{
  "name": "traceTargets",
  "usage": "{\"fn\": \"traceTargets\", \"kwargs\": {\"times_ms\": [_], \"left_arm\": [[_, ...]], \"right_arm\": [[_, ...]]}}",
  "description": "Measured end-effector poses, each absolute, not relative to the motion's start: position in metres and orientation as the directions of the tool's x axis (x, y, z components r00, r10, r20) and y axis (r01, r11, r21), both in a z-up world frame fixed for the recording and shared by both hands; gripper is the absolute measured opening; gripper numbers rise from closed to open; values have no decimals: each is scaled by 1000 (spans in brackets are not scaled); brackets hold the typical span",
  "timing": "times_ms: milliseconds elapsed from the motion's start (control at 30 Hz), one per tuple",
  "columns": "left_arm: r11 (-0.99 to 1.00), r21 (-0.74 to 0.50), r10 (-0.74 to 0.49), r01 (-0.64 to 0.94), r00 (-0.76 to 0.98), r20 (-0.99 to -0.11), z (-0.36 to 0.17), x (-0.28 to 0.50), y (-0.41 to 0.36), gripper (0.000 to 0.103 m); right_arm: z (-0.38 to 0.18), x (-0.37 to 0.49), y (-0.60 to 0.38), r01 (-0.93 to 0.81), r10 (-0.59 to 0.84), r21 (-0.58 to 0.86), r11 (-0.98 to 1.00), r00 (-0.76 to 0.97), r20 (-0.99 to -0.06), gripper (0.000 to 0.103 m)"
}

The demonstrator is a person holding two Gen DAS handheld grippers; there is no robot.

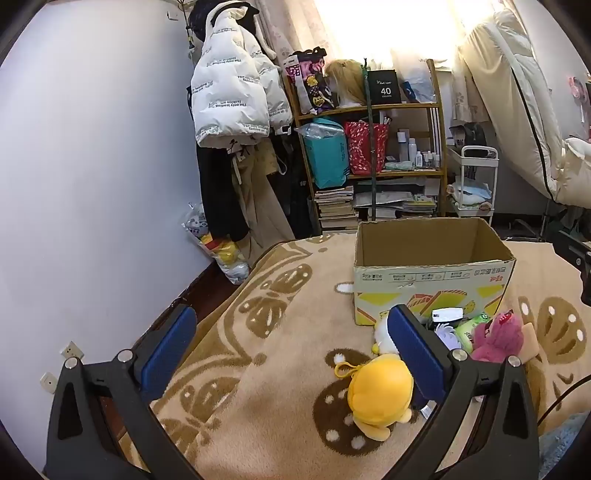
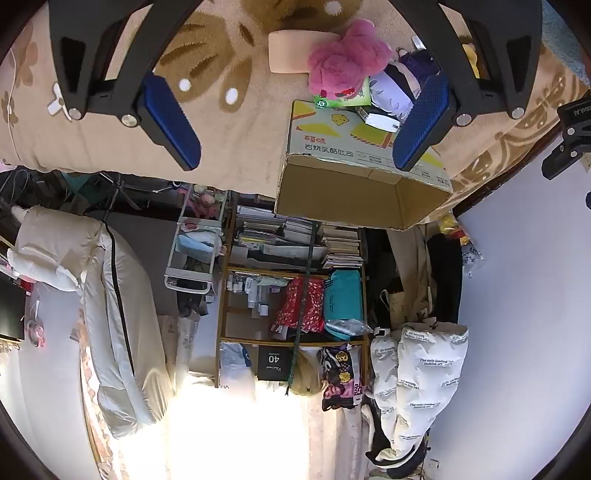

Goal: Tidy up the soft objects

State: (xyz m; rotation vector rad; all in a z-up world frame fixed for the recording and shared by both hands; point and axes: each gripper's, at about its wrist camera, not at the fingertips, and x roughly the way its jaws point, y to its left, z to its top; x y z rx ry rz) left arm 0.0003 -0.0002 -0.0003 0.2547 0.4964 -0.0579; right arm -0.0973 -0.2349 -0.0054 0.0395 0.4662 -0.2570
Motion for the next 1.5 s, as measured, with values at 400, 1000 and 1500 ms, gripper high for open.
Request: {"fn": "traceTargets", "kwargs": {"times_ms": [400, 1000, 1500], "left_arm": [[972, 208, 9, 111, 865, -502, -6, 8, 1, 102], [971, 213, 10, 112, 866, -500, -3, 6, 4, 102], [970, 216, 11, 112, 866, -499, -2, 6, 4, 102]], "right_arm": [[-5, -97, -235, 254, -233, -14, 967, 863, -448, 103], [-4, -98, -237, 255, -231, -6, 967, 864, -447, 103], [-4, -98, -236, 255, -230, -3, 967, 864, -448, 103]]}}
